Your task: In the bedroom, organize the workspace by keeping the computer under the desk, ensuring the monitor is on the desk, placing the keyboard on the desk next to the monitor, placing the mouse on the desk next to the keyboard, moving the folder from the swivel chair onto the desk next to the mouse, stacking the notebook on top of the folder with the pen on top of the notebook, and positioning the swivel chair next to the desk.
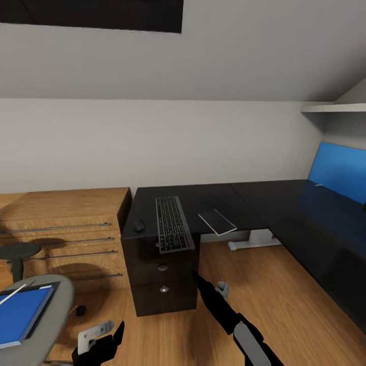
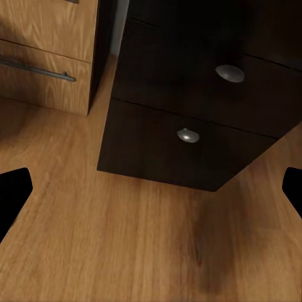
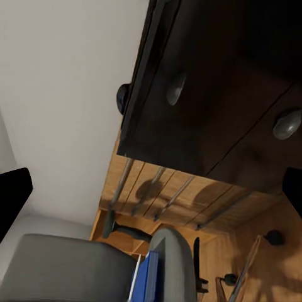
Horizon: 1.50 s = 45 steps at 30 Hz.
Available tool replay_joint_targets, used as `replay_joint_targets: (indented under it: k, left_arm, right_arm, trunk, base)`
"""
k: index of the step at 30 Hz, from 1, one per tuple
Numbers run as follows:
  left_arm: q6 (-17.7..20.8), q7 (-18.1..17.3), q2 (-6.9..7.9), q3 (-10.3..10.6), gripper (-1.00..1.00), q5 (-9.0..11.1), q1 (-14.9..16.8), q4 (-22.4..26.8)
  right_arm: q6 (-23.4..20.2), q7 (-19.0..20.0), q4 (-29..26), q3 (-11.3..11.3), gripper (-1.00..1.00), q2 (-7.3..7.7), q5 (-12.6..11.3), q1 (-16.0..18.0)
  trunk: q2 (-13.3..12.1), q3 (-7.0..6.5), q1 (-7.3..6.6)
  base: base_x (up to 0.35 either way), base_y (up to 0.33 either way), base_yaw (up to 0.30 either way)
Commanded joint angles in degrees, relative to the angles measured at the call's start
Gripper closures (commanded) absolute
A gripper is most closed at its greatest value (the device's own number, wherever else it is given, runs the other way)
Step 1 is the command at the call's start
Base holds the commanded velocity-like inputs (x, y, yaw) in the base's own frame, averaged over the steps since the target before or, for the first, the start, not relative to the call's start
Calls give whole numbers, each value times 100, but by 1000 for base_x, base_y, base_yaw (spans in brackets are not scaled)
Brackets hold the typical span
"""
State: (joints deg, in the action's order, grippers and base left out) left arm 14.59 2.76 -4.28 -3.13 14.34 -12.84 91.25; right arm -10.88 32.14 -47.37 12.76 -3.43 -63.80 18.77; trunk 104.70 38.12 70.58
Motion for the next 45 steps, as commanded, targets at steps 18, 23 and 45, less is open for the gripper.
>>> replay_joint_targets:
  k: [18, 23, 45]
  left_arm:
    - [20, 15, -1, -3, -100, 60, -12, 11]
    - [24, 15, 3, -3, -100, 57, -16, 10]
    - [18, 6, 6, -3, -100, 64, -17, -11]
  right_arm:
    - [-41, 58, -227, 27, -100, -2, -58, 4]
    - [-45, 43, -252, 37, -100, -8, -54, 4]
    - [-54, -27, -207, 48, -100, -42, -72, 4]
  trunk:
    - [325, 149, 176]
    - [325, 149, 176]
    - [325, 149, 176]
  base:
    - [0, 0, 0]
    - [0, 0, 0]
    - [101, 0, 0]
